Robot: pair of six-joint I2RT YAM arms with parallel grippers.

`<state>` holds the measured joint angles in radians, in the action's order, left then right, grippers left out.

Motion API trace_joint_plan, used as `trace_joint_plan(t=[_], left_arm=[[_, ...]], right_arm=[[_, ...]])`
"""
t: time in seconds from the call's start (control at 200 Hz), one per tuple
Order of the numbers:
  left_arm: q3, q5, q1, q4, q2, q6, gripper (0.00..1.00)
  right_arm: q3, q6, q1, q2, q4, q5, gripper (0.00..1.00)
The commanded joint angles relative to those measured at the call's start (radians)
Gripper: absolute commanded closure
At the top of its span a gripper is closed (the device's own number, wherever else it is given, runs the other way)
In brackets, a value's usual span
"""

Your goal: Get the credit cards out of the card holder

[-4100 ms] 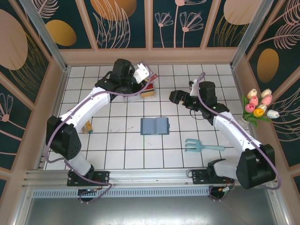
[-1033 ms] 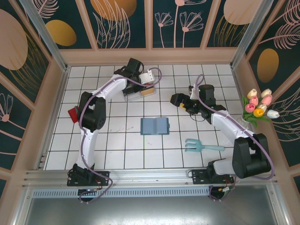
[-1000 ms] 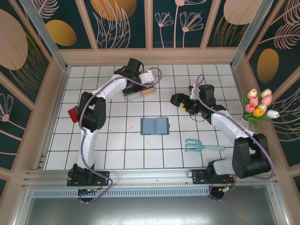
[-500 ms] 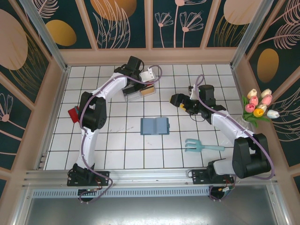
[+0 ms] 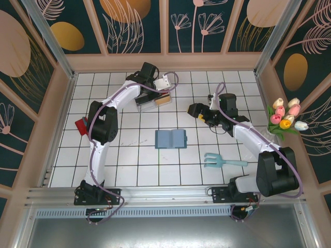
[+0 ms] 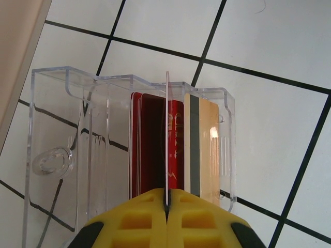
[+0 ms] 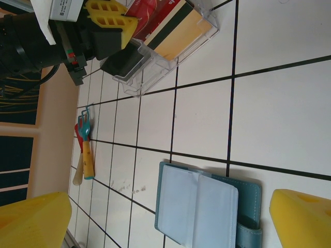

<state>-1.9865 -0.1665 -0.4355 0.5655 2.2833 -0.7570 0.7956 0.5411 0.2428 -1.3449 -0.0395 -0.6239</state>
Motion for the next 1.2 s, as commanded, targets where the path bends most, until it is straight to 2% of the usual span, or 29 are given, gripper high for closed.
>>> trace_joint_plan(t=[0.0,0.325,0.596,0.961,1.106,1.196], left_arm=[[-0.001,0.027,0.011,-0.029,0.022,0.012,1.00],[0.015,-0.011,0.010,0.036,0.033,0.002,1.00],[-0.024,-0.096,0.011,0.151,0.041,-0.024,1.00],[-0.028,-0.119,0.011,0.189,0.031,-0.032,1.00],[-0.036,-0.104,0.011,0.164,0.024,0.002,0.83],[-0.037,-0.094,0.011,0.160,0.019,0.001,0.77]], right_arm=[[-0.009,0.014,-0.009,-0.002,0.032,-0.023,0.01],[-0.007,0.017,-0.010,-0.002,0.031,-0.027,0.01],[-0.007,0.018,-0.009,-0.002,0.032,-0.031,0.01],[-0.010,0.022,-0.009,-0.006,0.037,-0.036,0.01],[-0.013,0.022,-0.009,-0.005,0.043,-0.048,0.01],[-0.013,0.022,-0.010,-0.005,0.044,-0.050,0.01]])
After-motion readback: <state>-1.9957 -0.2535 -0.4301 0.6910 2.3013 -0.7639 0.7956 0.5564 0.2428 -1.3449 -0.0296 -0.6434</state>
